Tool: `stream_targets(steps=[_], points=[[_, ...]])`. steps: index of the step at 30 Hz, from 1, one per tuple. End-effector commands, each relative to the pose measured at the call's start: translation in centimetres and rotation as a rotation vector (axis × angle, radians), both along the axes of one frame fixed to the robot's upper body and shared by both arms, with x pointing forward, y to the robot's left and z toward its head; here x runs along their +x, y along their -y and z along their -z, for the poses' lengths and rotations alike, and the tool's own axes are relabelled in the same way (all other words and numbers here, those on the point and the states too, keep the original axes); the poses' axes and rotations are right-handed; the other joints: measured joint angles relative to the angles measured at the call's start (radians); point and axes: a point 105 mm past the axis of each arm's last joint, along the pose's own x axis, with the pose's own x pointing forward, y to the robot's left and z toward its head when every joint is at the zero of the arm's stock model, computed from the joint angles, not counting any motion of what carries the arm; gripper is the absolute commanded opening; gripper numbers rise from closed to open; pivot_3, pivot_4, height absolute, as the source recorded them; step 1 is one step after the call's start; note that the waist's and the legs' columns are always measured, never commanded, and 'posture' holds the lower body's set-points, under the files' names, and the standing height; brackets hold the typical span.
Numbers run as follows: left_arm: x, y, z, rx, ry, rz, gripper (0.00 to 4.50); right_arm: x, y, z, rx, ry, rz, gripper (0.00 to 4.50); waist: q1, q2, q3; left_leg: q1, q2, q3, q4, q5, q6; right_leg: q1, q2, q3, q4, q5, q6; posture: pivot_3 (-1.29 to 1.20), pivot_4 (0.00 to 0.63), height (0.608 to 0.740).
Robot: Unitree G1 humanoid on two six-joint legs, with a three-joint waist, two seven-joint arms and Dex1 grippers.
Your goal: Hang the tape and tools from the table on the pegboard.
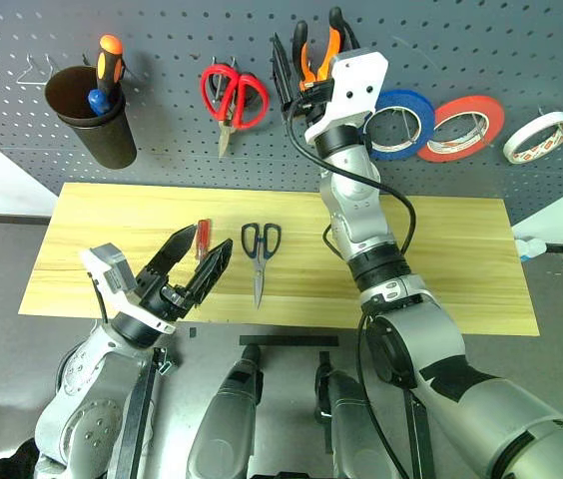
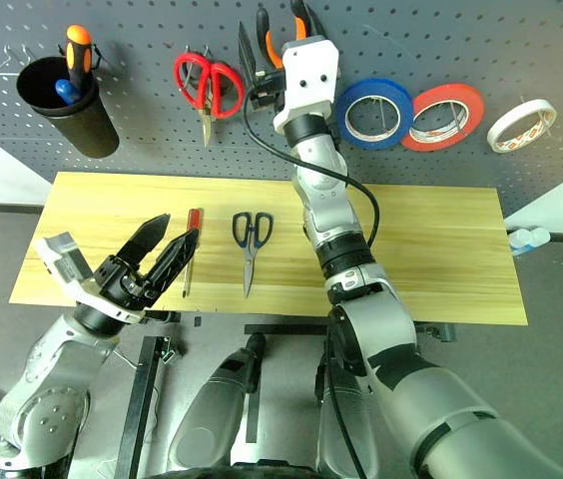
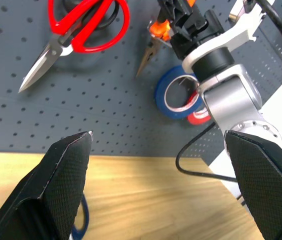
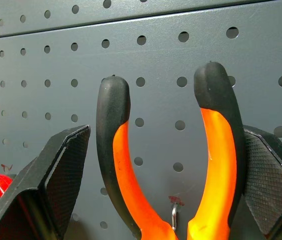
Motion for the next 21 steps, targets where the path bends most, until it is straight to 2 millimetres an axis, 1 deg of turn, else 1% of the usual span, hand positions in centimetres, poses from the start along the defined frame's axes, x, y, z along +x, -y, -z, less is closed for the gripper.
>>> stream_targets(steps=[1, 8, 15, 18, 21], points=[[0.0, 0.1, -0.5, -0.003, 0.042, 0.004, 4.42, 1.8, 2.9, 2.2, 0.042, -0.132, 0.076, 4.49, 0.000, 0.000, 0.000, 0.000, 0.000, 0.000, 0.000, 0.000, 0.000, 0.000, 0.000, 0.000, 0.000, 0.000, 0.000, 0.14, 0.367, 0.738], [0.6, 0.5, -0.6, -0.011, 0.062, 0.013, 4.42, 1.0, 3.5, 2.2, 0.036, -0.126, 0.080, 4.49, 0.002, -0.002, -0.002, 0.000, -0.001, 0.000, 0.000, 0.001, -0.001, 0.001, -0.001, -0.002, -0.001, 0.003, 0.004, 0.12, 0.352, 0.738], [0.9, 0.6, -0.5, -0.012, 0.073, 0.017, 4.42, -0.3, 3.8, 2.3, 0.028, -0.125, 0.071, 4.49, 0.007, -0.004, -0.004, -0.005, -0.002, -0.001, 0.000, 0.003, 0.000, 0.002, -0.001, -0.007, -0.005, 0.003, 0.007, 0.11, 0.339, 0.738], [1.1, 0.7, -0.6, -0.012, 0.078, 0.019, 4.42, -0.7, 4.0, 2.6, 0.024, -0.134, 0.072, 4.49, 0.003, -0.005, -0.005, -0.008, -0.002, -0.002, -0.001, 0.003, 0.000, 0.004, 0.000, -0.009, -0.010, 0.006, 0.013, 0.10, 0.334, 0.738], [1.3, 0.7, -0.7, -0.012, 0.084, 0.020, 4.42, -1.0, 4.2, 2.8, 0.016, -0.142, 0.073, 4.49, -0.008, -0.005, -0.004, -0.015, -0.002, -0.001, 0.000, 0.007, -0.005, -0.003, 0.001, -0.008, -0.012, 0.011, 0.019, 0.09, 0.336, 0.738]])
